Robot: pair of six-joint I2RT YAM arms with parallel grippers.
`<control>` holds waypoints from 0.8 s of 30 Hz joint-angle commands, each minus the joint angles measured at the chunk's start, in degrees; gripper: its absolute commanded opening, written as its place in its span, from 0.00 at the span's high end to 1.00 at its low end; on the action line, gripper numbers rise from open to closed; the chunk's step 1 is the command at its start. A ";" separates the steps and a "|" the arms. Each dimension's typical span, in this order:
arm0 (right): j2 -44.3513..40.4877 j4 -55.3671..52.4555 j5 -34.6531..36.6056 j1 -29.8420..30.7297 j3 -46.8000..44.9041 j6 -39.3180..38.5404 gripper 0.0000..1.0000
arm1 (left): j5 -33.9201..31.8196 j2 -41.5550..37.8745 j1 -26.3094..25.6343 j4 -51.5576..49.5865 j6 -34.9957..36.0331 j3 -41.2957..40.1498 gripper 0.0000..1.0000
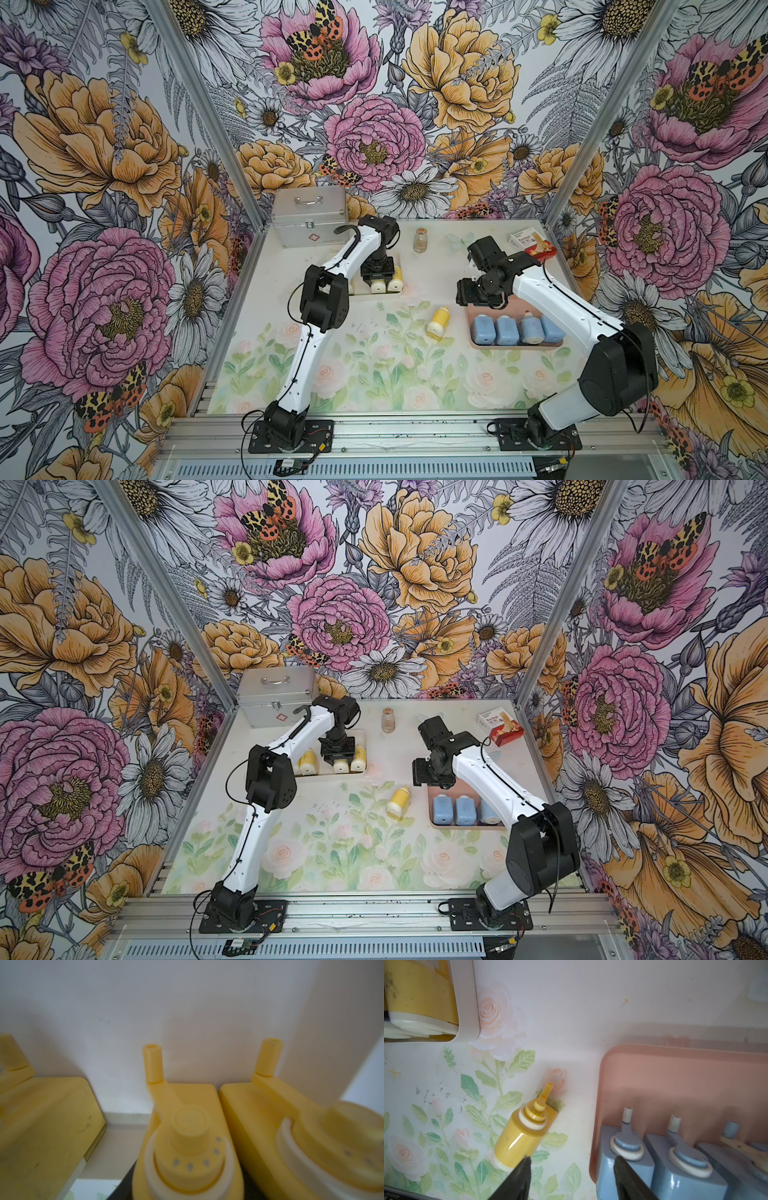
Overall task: Place the pencil sharpeners by color into the storage box
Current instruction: Place the pencil sharpener in the storage box.
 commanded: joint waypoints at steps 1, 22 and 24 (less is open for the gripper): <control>0.17 0.91 -0.14 0.27 -0.17 -0.39 0.35 | -0.49 0.29 0.47 0.69 -1.02 0.52 0.54; 0.32 0.97 -0.52 0.49 0.28 -0.07 0.35 | -1.53 -3.50 1.26 0.85 -0.86 -0.93 0.43; 0.43 1.00 -0.63 0.55 0.34 -0.06 0.35 | -1.55 -4.00 1.37 0.78 -0.81 -0.85 0.42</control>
